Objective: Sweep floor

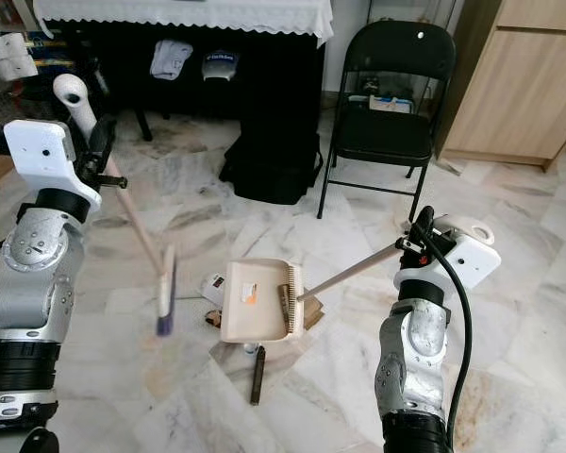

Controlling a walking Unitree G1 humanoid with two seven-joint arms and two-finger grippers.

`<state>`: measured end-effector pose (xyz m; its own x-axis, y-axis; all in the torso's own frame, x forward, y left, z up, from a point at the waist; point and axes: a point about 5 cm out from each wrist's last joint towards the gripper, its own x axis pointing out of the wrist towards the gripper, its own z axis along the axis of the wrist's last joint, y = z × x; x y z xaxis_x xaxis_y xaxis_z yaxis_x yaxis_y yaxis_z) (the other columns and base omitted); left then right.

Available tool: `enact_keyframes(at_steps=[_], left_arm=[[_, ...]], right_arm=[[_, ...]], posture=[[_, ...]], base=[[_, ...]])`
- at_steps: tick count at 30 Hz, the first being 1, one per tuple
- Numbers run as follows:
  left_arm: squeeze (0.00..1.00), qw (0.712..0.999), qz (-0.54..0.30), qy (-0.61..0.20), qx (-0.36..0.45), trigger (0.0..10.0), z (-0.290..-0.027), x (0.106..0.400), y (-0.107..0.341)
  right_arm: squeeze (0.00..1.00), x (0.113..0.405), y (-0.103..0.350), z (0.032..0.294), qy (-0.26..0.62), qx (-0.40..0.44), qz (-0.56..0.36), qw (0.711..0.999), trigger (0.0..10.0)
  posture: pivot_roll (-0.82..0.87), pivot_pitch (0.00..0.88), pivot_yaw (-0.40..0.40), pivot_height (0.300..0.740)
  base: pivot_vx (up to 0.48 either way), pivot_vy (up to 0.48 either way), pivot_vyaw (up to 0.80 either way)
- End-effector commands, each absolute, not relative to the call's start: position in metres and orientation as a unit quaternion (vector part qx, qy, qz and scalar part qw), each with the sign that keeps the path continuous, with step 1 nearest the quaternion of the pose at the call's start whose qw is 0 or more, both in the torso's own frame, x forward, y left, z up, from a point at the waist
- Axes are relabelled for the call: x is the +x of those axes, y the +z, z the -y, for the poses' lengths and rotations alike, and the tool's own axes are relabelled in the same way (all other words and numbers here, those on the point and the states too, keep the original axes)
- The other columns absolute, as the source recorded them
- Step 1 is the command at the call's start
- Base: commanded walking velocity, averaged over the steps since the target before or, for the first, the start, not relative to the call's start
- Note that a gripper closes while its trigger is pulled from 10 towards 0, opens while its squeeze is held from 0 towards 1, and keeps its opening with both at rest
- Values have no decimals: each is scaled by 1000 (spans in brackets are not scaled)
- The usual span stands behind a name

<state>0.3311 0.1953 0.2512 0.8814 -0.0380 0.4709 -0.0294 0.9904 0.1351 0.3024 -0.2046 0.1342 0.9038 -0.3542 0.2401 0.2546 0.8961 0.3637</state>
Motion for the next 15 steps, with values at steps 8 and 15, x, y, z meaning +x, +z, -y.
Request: enact_keyframes(at_steps=[8, 15], left_arm=[[0, 977, 205, 8, 53, 10000, -180, 321, 200], [0, 981, 191, 6, 38, 10000, -174, 316, 182]], right_arm=[[0, 308, 143, 201, -143, 226, 166, 949, 10000], [0, 304, 137, 203, -153, 213, 156, 952, 10000]], posture=[[106, 0, 22, 740], [92, 0, 21, 740]], base=[[0, 0, 0], [0, 0, 0]])
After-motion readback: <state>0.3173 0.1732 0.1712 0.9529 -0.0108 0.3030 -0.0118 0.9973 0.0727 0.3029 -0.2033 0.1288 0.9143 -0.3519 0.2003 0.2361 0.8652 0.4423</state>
